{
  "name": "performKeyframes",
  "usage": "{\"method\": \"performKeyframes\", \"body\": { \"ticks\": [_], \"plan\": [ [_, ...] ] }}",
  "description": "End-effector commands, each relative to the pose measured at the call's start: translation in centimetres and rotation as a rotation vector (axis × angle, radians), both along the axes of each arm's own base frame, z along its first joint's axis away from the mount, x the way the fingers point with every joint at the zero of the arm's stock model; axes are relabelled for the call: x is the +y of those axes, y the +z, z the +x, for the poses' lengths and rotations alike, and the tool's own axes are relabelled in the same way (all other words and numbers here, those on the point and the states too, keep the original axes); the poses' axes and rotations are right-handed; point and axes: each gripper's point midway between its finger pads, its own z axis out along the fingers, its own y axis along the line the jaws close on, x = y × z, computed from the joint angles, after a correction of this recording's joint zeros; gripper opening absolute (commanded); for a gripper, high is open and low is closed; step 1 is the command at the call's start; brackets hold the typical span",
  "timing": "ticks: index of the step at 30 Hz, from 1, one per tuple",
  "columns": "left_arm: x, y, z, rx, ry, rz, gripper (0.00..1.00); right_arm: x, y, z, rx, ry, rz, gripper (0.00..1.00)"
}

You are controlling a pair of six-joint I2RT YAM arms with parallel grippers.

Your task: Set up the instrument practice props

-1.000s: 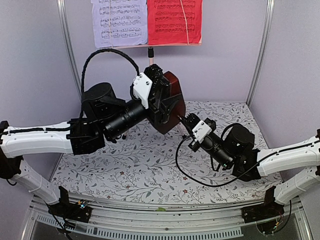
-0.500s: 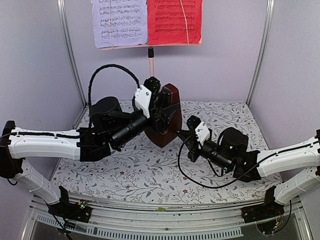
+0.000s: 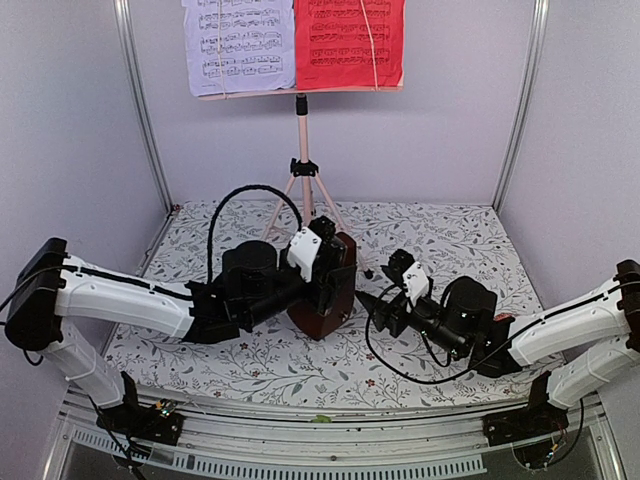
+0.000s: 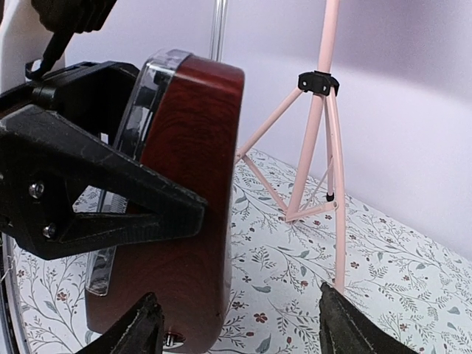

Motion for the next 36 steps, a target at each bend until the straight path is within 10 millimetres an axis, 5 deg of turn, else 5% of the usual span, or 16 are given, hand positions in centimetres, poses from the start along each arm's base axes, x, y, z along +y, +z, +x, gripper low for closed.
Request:
{"method": "performKeyframes", "body": {
  "ticks": [1, 19, 29, 36],
  "plan": [
    [1.2, 3.4, 1.2, -0.035, 0.066, -0.201, 0.0, -1.2, 0.5, 0.8, 0.058, -0.058, 0.102, 0.74],
    [2.5, -3.0, 1.3, -0.012, 0.149, -0.312, 0.01, -1.5, -2.3, 1.5, 0.364, -0.129, 0.282, 0.93],
    [2.0, -4.5, 0.5, -0.033, 0.148, -0.284, 0.37, -1.5, -2.3, 1.2, 0.361, -0.112, 0.257, 0.96],
    [2.1, -5.3, 0.0, -0.029, 0.143, -0.254, 0.73, -1.3, -2.4, 1.1, 0.355, -0.099, 0.226, 0.98]
  ]
}}
